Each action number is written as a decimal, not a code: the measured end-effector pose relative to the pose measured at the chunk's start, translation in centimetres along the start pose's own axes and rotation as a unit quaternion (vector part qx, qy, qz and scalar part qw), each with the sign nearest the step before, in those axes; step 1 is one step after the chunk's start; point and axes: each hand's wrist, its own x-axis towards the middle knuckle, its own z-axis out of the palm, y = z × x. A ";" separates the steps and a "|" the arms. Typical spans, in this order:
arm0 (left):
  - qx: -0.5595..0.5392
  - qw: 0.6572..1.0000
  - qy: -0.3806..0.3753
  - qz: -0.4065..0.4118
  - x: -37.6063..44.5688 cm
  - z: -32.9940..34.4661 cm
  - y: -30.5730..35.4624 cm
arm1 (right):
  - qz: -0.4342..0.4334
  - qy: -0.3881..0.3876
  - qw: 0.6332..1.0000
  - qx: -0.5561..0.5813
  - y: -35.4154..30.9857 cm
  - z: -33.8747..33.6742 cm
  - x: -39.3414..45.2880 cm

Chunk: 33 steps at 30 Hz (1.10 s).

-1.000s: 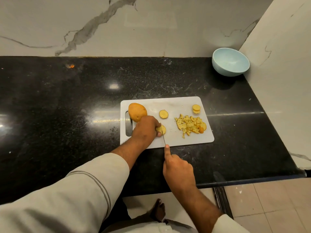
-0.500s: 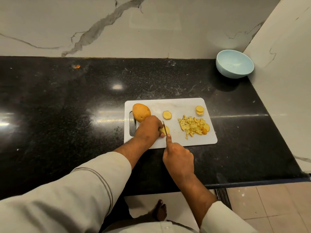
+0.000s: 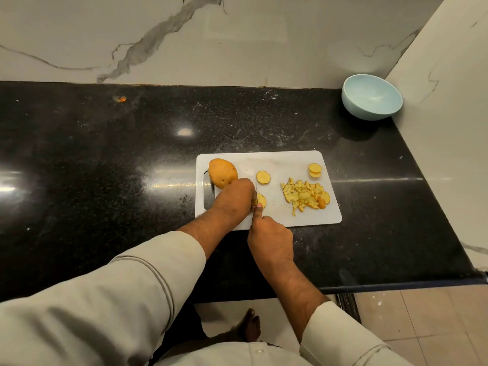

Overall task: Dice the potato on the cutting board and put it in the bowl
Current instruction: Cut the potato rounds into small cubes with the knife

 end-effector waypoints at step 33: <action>-0.114 0.993 0.018 -0.016 -1.2 0.8 -1.1 | 0.027 -0.010 0.998 0.057 -0.1 -0.5 -0.5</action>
